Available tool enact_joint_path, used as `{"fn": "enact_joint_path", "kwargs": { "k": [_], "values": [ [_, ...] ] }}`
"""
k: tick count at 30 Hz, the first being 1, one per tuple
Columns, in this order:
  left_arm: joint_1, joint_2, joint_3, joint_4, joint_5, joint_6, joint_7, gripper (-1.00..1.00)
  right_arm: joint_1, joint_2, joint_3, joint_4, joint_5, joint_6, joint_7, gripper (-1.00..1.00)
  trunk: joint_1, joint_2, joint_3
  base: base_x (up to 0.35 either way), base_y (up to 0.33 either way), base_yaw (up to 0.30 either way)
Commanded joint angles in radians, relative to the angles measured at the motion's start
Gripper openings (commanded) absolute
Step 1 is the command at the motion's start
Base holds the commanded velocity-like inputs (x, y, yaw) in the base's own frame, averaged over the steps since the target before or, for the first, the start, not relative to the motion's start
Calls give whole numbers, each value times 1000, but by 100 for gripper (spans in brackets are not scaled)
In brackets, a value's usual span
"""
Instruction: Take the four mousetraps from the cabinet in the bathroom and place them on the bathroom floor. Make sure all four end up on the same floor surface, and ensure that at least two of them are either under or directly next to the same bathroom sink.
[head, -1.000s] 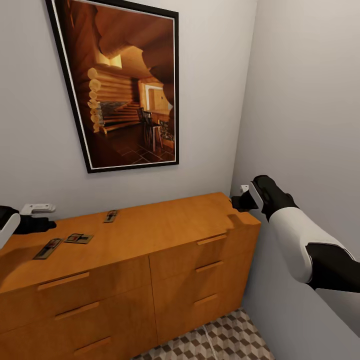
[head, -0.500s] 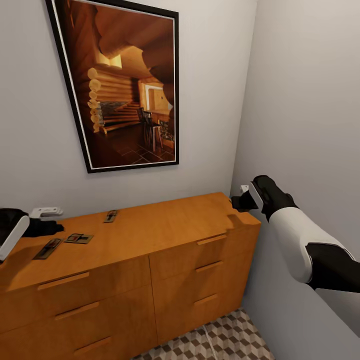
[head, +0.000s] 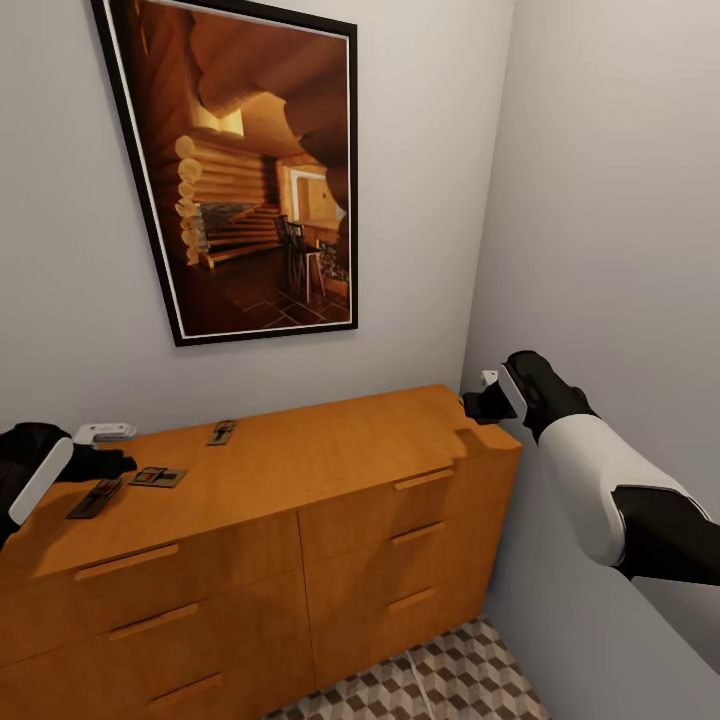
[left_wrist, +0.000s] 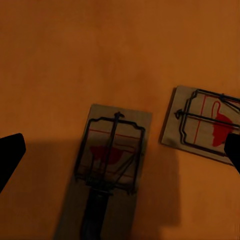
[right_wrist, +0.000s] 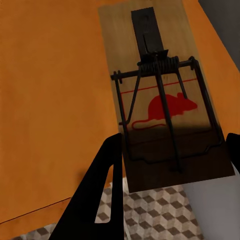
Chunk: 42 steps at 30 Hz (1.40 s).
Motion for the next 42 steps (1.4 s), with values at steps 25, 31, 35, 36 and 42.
{"fn": "enact_joint_path", "kwargs": {
  "k": [25,31,35,36,42],
  "values": [
    [-1,6,-6,13,7,3,6,100,-1,1,-5,3,9,3,7,-100,0,-1,-1,-7,0,0],
    [-1,6,-6,12,7,3,6,100,-1,1,-5,4,9,3,7,-100,0,-1,-1,-28,0,0],
    [-1,6,-6,12,7,3,6,100,-1,1,-5,4,9,3,7,-100,0,-1,-1,-7,0,0],
    [-1,6,-6,12,7,3,6,100,-1,1,-5,5,9,3,7,-100,0,-1,-1,-4,0,0],
    [-1,6,-6,11,5,3,6,100,-1,0,-5,5,9,3,7,-100,0,-1,-1,-1,0,0]
  ]
}}
